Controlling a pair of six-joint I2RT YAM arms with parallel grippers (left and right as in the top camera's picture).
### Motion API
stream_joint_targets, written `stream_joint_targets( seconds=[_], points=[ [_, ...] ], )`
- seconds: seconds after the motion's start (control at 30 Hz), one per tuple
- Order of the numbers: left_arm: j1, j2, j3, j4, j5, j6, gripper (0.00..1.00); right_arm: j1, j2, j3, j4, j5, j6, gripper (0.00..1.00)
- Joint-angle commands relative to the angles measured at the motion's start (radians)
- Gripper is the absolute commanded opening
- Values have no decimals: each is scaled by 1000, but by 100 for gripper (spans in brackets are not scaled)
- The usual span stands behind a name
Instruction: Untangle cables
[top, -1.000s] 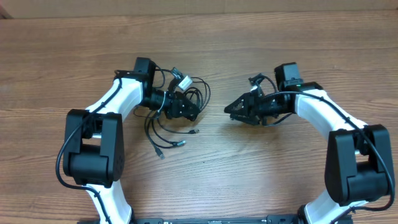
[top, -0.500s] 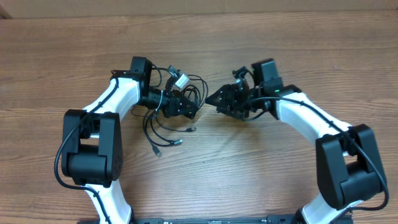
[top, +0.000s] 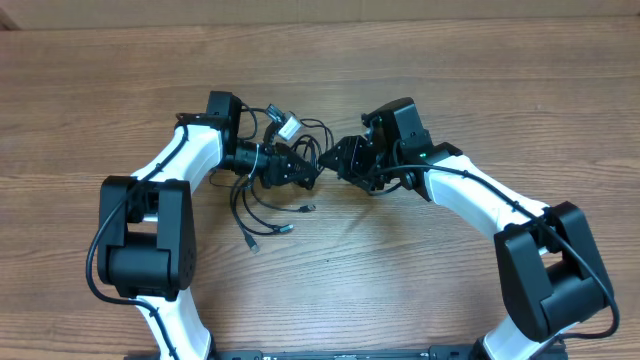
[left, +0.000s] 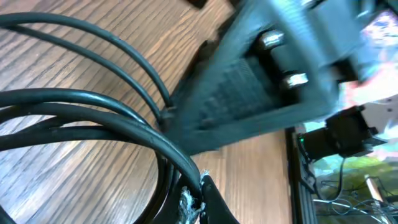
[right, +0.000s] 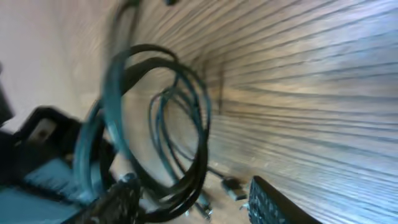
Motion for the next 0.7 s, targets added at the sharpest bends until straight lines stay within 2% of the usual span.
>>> stream_joint_targets(
  seconds=[0.0,0.23,0.33,0.37,0.43,0.57,0.67],
  points=[
    [-5,-33,3,0,80,37,4,24,6,16,-1,91,18,54],
    [-5,-33,3,0,80,34,4,55,6,16,3,162,17,54],
    [-5,-33,3,0,80,34,4,57,6,16,-18,222,17,42],
    [-5,-33,3,0,79,34,4,57,6,16,-37,251,17,33],
    [-4,-33,3,0,77,34,4,56,6,16,-71,291,17,23],
    [-3,-33,3,1,61,33,4,55,6,16,-156,386,17,16],
    [-3,-33,3,2,57,33,4,55,6,16,-174,401,17,14]
  ],
)
